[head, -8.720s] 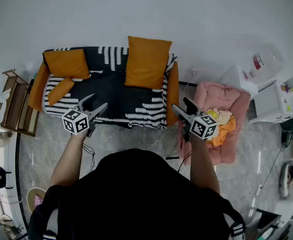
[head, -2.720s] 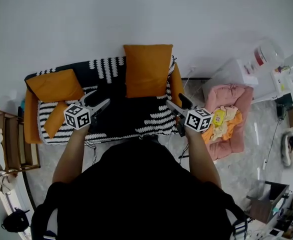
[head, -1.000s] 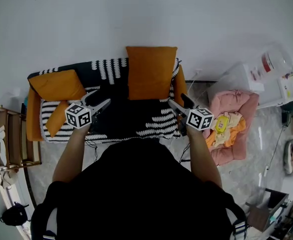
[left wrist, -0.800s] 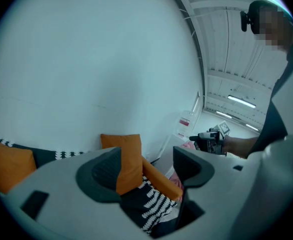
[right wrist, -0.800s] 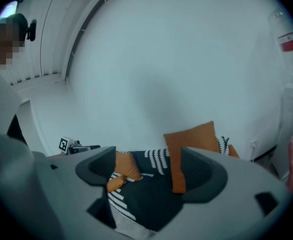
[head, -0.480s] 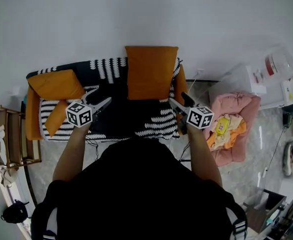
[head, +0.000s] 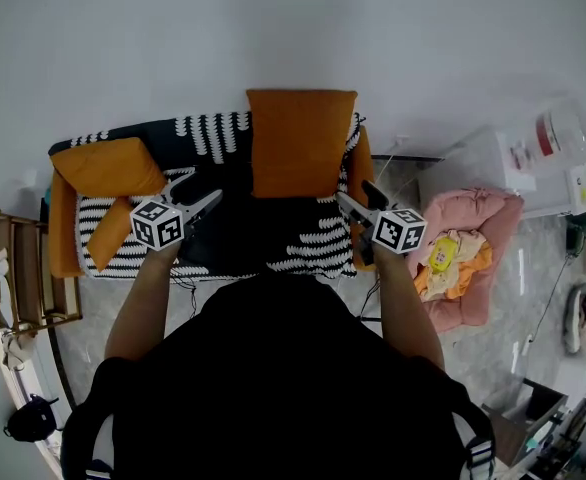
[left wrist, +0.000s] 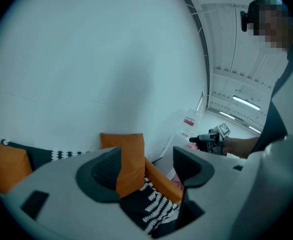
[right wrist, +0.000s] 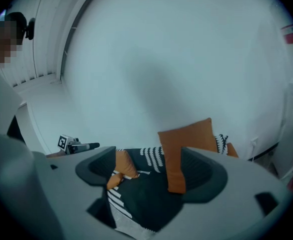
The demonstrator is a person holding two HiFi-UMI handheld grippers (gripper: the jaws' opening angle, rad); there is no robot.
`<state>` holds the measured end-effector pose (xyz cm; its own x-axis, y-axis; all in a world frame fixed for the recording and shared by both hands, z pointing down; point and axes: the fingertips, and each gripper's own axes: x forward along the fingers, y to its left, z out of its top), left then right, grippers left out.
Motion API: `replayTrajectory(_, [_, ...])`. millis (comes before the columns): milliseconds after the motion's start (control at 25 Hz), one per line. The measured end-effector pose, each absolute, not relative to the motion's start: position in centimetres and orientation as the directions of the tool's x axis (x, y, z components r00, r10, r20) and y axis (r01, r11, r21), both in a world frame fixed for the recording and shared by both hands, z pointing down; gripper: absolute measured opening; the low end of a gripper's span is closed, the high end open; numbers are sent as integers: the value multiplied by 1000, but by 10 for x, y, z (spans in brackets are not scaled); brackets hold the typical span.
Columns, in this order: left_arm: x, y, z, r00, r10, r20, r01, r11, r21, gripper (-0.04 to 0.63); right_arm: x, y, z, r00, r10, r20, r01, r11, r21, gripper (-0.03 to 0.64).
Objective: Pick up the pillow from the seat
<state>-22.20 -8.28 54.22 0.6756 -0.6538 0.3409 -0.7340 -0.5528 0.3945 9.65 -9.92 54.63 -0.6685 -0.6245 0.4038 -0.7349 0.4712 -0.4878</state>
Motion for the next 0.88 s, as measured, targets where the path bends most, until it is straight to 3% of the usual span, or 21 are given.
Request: replayTrajectory(880, [-186,-148,561,667,-640,381,-742,-526,416,330,136,-167,577,-665,-592,456,-739,436,-513,399])
